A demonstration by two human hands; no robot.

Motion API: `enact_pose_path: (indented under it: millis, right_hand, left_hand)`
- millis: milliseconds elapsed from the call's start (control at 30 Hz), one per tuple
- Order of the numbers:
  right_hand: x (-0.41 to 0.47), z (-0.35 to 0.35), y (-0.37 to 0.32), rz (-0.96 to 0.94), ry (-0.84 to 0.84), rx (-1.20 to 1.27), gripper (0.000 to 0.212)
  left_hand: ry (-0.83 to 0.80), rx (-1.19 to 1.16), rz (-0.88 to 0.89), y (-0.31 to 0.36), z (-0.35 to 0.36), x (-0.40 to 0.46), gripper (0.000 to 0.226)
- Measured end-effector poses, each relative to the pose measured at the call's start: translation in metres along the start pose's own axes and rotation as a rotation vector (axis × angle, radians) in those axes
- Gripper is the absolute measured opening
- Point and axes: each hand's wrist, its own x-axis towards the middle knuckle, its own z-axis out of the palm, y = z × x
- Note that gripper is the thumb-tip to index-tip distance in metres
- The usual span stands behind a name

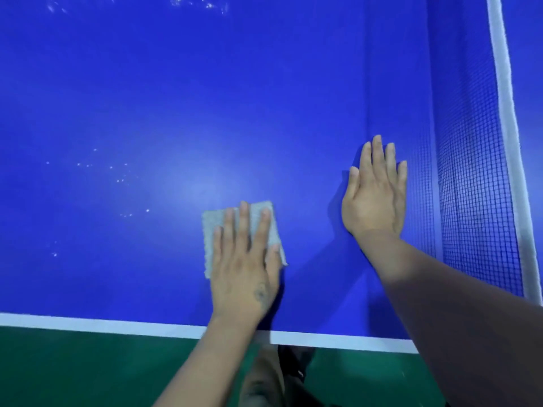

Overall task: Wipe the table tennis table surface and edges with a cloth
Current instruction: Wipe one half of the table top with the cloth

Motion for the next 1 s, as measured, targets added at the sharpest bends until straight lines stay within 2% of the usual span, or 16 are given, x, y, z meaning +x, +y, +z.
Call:
enact_pose_path:
  millis: [133,267,400,567,667,767,900,1000]
  right_hand:
    - [-0.001,0.002,0.0,-0.011,0.013,-0.013,0.062]
    - [-0.001,0.003,0.001,-0.02,0.03,0.008,0.062]
    - [-0.001,0.004,0.001,-0.028,0.051,0.018,0.062]
    - [-0.001,0.002,0.002,-0.038,0.044,0.028,0.063]
    - [-0.002,0.0,0.004,-0.045,0.041,0.053,0.068]
    - [-0.008,-0.002,0.005,-0.088,0.044,0.045,0.078]
    - [-0.038,-0.006,-0.021,-0.235,0.073,0.03,0.078]
    - [-0.074,0.0,-0.064,-0.346,0.054,0.106,0.072]
  left_hand:
    - [0.038,-0.008,-0.163,-0.024,-0.004,0.051,0.065]
    - [0.086,-0.072,-0.235,0.005,-0.002,0.101,0.067]
    - [0.093,-0.059,-0.092,0.052,0.008,0.099,0.065]
    - [0.084,-0.067,0.148,0.073,0.018,0.028,0.062]
    - [0.029,-0.037,0.213,0.056,0.015,-0.031,0.062]
    - [0.003,-0.019,0.184,0.022,0.013,-0.079,0.062]
    - [-0.011,0.035,0.067,-0.032,0.006,-0.101,0.065]
    - [0.002,0.045,-0.113,-0.079,-0.001,-0.093,0.066]
